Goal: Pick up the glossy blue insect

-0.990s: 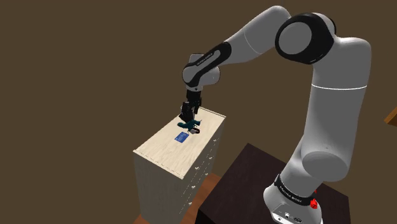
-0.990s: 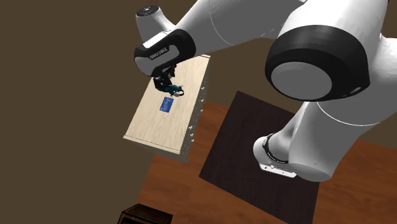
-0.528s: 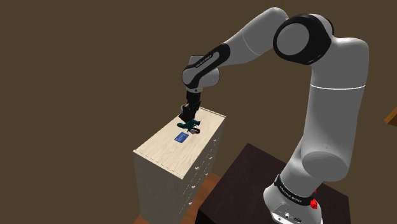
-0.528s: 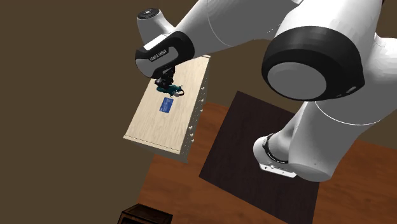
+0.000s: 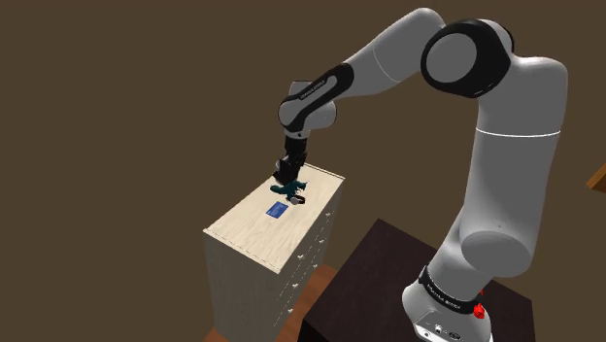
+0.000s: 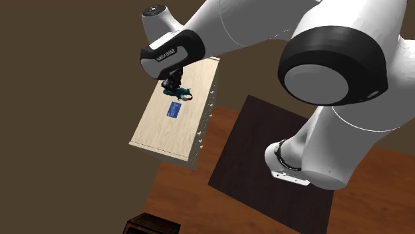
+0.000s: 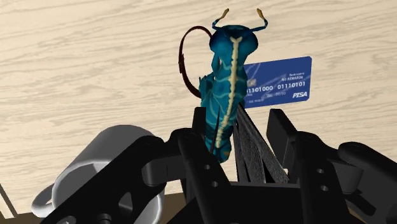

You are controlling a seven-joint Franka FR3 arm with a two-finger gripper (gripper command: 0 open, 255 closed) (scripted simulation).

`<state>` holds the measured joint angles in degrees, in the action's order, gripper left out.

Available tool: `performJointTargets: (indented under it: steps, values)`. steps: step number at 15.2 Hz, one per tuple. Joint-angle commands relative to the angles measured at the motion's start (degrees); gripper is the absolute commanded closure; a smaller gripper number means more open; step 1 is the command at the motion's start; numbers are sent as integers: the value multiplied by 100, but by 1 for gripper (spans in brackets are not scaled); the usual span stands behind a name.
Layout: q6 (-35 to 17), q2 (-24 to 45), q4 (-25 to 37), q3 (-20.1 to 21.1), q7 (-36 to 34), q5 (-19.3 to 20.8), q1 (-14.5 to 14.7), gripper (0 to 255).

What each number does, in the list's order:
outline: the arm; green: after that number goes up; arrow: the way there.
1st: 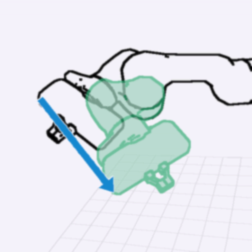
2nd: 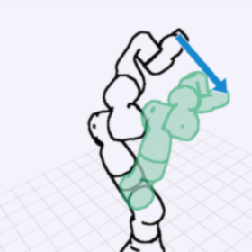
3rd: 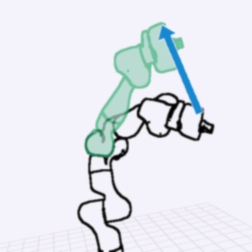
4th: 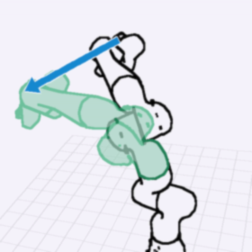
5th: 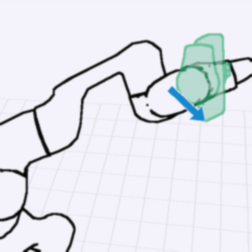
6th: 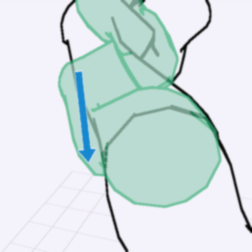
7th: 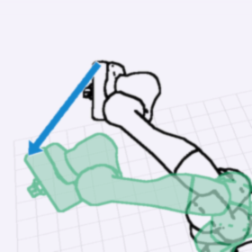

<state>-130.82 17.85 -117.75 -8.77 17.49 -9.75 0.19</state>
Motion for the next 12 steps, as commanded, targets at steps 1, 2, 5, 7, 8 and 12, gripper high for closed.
performJointTargets:
  steps: [1,2,5,7,8,12]
  values:
    - [116,-95,23,-9,-35,31,12,255]
    - [180,-145,40,-15,-50,47,16,255]
    - [376,-287,97,-32,-93,95,25,255]
    - [507,-377,141,-41,-120,125,30,255]
    - [574,-421,165,-45,-134,139,33,255]
    - [843,-586,274,-60,-185,193,40,255]
